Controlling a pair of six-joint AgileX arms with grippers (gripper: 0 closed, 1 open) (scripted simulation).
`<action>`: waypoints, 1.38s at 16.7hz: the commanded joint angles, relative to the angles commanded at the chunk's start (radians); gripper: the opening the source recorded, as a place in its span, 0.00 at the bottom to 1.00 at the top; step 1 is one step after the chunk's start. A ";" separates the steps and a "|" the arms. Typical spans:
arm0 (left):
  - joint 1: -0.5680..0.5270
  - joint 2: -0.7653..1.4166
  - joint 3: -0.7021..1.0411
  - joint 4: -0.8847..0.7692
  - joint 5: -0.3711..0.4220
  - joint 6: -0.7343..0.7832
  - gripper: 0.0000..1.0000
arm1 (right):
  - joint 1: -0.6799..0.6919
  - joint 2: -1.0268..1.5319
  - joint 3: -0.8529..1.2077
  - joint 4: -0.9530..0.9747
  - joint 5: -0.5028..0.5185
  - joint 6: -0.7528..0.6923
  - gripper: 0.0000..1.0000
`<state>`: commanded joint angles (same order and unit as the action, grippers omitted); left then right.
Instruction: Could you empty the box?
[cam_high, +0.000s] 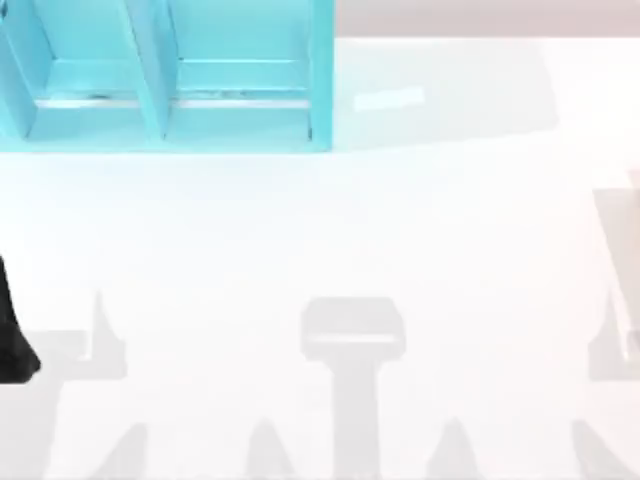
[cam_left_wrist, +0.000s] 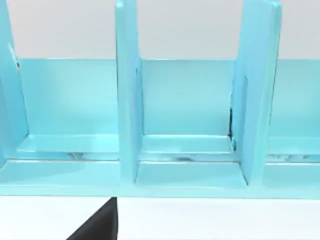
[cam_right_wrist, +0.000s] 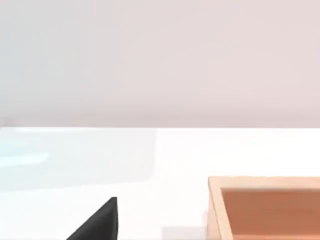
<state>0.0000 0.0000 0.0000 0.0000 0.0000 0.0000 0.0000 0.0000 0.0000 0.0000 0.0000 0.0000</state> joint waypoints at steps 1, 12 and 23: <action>0.000 0.000 0.000 0.000 0.000 0.000 1.00 | 0.000 0.000 0.000 0.000 0.000 0.000 1.00; 0.000 0.000 0.000 0.000 0.000 0.000 1.00 | -0.194 0.557 0.458 -0.442 -0.003 -0.185 1.00; 0.000 0.000 0.000 0.000 0.000 0.000 1.00 | -0.450 1.502 1.142 -1.083 -0.007 -0.435 1.00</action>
<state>0.0000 0.0000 0.0000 0.0000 0.0000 0.0000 -0.4499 1.5016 1.1416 -1.0827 -0.0072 -0.4345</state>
